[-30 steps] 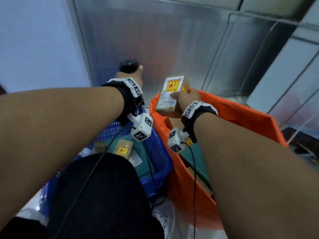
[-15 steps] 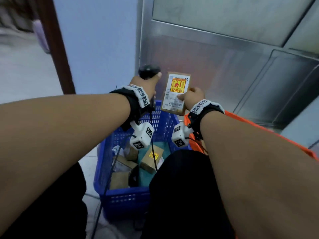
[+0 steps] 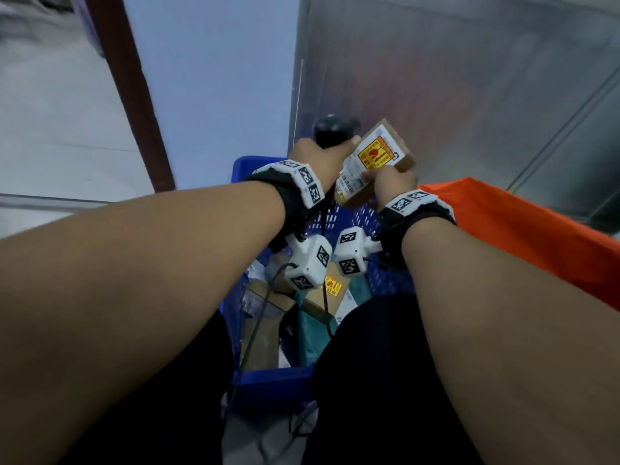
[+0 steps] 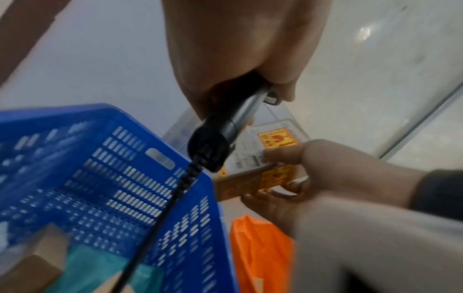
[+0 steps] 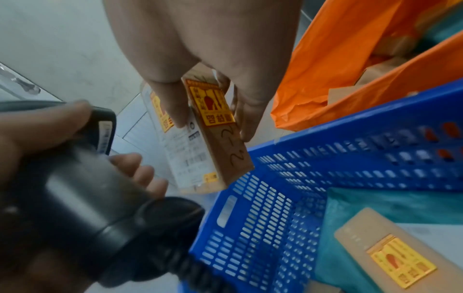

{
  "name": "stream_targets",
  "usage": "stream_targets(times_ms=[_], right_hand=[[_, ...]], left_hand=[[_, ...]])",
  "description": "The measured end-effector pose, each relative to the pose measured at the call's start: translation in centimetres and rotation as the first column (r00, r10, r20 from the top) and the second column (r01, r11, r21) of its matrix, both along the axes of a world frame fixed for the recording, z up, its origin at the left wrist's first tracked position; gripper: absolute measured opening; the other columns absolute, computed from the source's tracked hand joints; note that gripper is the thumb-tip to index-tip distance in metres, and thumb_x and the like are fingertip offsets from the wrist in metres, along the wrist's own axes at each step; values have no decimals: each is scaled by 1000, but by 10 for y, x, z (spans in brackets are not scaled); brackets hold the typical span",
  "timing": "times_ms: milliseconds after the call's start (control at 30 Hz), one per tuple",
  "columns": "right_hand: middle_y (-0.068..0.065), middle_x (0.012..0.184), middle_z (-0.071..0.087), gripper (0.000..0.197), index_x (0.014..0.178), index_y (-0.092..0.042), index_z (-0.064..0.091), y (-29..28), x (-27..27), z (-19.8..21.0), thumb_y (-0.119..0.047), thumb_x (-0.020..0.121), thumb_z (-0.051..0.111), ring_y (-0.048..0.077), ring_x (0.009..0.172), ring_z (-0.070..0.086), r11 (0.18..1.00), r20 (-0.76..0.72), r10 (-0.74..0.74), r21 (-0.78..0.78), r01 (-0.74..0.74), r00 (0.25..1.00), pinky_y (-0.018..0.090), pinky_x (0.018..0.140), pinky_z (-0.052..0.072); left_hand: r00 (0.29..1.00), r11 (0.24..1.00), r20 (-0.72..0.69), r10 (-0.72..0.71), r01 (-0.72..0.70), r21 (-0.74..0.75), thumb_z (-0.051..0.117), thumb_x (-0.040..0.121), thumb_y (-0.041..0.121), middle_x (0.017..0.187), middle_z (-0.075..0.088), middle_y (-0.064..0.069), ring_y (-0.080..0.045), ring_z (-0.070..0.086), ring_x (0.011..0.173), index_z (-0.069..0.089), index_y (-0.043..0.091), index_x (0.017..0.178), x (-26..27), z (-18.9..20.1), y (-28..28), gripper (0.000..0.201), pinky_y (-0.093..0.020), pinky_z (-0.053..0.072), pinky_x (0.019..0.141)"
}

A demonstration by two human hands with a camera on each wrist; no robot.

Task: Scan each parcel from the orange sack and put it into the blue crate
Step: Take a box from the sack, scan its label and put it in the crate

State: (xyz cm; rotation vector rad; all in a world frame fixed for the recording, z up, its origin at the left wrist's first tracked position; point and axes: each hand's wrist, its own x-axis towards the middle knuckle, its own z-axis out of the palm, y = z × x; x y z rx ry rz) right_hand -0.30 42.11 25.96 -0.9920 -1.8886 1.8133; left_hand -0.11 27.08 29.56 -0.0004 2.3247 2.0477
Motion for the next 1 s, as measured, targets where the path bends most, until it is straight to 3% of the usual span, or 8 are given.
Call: stream_targets(times_ms=[133, 200, 300, 400, 567, 700, 800, 1000], right_hand=[[6, 95, 72, 79, 115, -13, 59, 4, -4, 5, -27, 39, 76, 30, 82, 71, 985, -54, -133, -113, 127, 990, 48, 82, 59], [6, 97, 73, 75, 117, -15, 59, -1, 4, 10, -28, 46, 77, 29, 82, 71, 980, -71, -134, -157, 121, 988, 47, 81, 59], [6, 99, 72, 63, 121, -14, 57, -16, 22, 26, -21, 62, 77, 27, 86, 70, 976, -95, -137, -182, 118, 986, 45, 83, 59], [4, 99, 72, 51, 122, -13, 60, -17, 26, 29, -15, 73, 74, 25, 85, 69, 983, -79, -124, -149, 111, 989, 42, 82, 59], [3, 101, 74, 39, 117, -14, 62, -10, 26, 28, -17, 81, 74, 23, 84, 71, 995, -41, -87, -50, 84, 995, 39, 78, 60], [-3, 88, 72, 23, 108, -16, 66, 0, 28, 28, -17, 86, 70, 13, 72, 68, 998, -9, -60, 9, 60, 998, 24, 55, 48], [-6, 81, 70, 16, 103, -15, 67, 4, 31, 28, -17, 87, 70, 14, 75, 69, 998, 6, -58, 41, 58, 998, 24, 53, 45], [-3, 95, 74, 25, 112, -18, 65, 8, 39, 30, -22, 88, 69, 16, 77, 71, 996, 31, -42, 76, 40, 999, 24, 53, 49]], left_hand=[[999, 999, 34, -2, 4, -46, 80, 60, 48, 72, 73, -6, -29, 72, 68, 72, 12, 84, -12, -2, 8, 45, -45, 63, 70], [997, 998, 75, -29, 32, -50, 81, 62, 43, 74, 71, -6, -27, 66, 65, 73, 5, 97, -16, -8, 4, 52, -41, 60, 67], [987, 993, 127, -98, 105, -49, 82, 75, 32, 78, 71, -7, -21, 61, 60, 73, 3, 99, -17, -10, -7, 39, -41, 60, 67], [965, 974, 176, -197, 213, -80, 82, 79, 30, 81, 72, -7, -22, 64, 62, 71, 5, 94, -14, -8, -18, 32, -40, 61, 67], [925, 913, 223, -309, 354, -201, 84, 80, 32, 89, 73, -8, -24, 69, 75, 70, 6, 107, -9, -13, -29, 39, -40, 64, 69], [888, 850, 259, -380, 446, -280, 81, 84, 33, 93, 73, -7, -21, 67, 75, 72, 10, 105, -4, -10, -27, 32, -33, 60, 69], [908, 882, 227, -352, 403, -244, 79, 87, 28, 88, 70, -8, -18, 63, 67, 71, 6, 102, -3, -3, -26, 28, -28, 56, 60], [875, 840, 266, -405, 471, -269, 79, 87, 31, 96, 74, -11, -25, 68, 84, 71, 4, 110, -7, -2, -33, 36, -35, 60, 75]])
